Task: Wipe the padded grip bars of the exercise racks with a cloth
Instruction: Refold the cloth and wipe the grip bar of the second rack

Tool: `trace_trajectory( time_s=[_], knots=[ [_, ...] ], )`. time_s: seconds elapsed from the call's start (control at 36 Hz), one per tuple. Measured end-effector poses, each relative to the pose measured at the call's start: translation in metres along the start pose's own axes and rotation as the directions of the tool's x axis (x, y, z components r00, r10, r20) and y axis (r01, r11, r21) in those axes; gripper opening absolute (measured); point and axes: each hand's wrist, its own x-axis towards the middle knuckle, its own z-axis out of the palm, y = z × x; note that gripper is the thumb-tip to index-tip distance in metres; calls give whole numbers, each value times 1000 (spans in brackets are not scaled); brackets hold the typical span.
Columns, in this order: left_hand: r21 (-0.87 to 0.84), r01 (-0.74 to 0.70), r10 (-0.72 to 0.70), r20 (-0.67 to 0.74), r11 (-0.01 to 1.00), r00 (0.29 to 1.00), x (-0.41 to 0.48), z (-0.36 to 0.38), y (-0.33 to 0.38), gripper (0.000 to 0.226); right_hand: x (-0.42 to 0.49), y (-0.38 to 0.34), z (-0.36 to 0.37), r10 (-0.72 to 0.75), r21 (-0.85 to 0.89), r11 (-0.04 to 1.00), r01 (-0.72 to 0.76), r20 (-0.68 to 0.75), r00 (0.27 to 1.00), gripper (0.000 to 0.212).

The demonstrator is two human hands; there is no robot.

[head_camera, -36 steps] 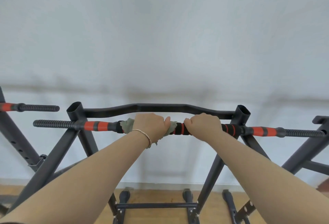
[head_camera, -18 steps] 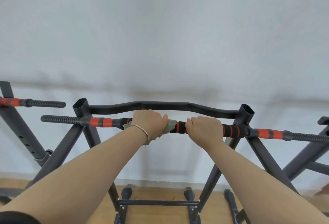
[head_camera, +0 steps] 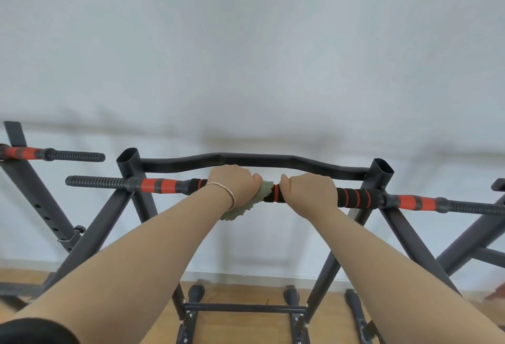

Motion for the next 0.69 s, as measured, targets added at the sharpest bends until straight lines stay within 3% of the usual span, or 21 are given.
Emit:
trace_trajectory(
  time_s=[0.06, 0.11, 0.17, 0.19, 0.28, 0.33, 0.39, 0.42, 0.47, 0.53, 0.61, 0.69],
  knots=[
    [-28, -12, 12, 15, 1000, 1000, 2, 1, -3, 54, -10, -2, 9, 22, 6, 1000, -21, -234, 972, 38],
    [8, -8, 8, -16, 1000, 1000, -3, 4, -5, 50, -12, -3, 10, -1, -23, 1000, -7, -299, 954, 38],
    [177, -73, 83, -53, 981, 995, -12, 7, -6, 19, -6, -4, 3, -20, -89, 996, 7, -150, 989, 29],
    [254, -110, 124, -41, 961, 991, -17, 9, -5, 16, 1, -3, 1, 7, -99, 995, -12, -51, 999, 28],
    [301, -134, 162, -68, 944, 984, -21, 12, -3, 26, 24, 2, -10, 141, 43, 988, -150, 164, 976, 52],
    [287, -110, 146, -105, 951, 984, -21, 10, -2, 25, 34, 2, -20, 140, 149, 967, -209, 377, 916, 56],
    [310, -131, 176, -121, 942, 977, -20, 10, -2, 26, 35, 1, -22, 123, 200, 952, -231, 440, 890, 60],
    [295, -141, 189, -138, 945, 972, -21, 10, -3, 25, 32, 1, -21, 122, 177, 962, -206, 394, 911, 63],
    [237, -137, 171, -129, 962, 977, -21, 9, -4, 8, 22, 2, -10, 55, 25, 998, -59, 143, 988, 68],
    [182, -90, 117, -143, 979, 983, -19, 10, -6, 31, 6, -2, -1, 19, -88, 996, -26, -81, 997, 62],
    [-32, 35, -39, -140, 999, 989, -14, 10, -22, 58, -11, -7, 11, 51, -20, 998, -61, -326, 944, 54],
    [16, 36, -32, -167, 999, 985, -14, 11, -35, 54, -14, -10, 12, 49, -8, 998, -55, -346, 937, 50]
  ],
)
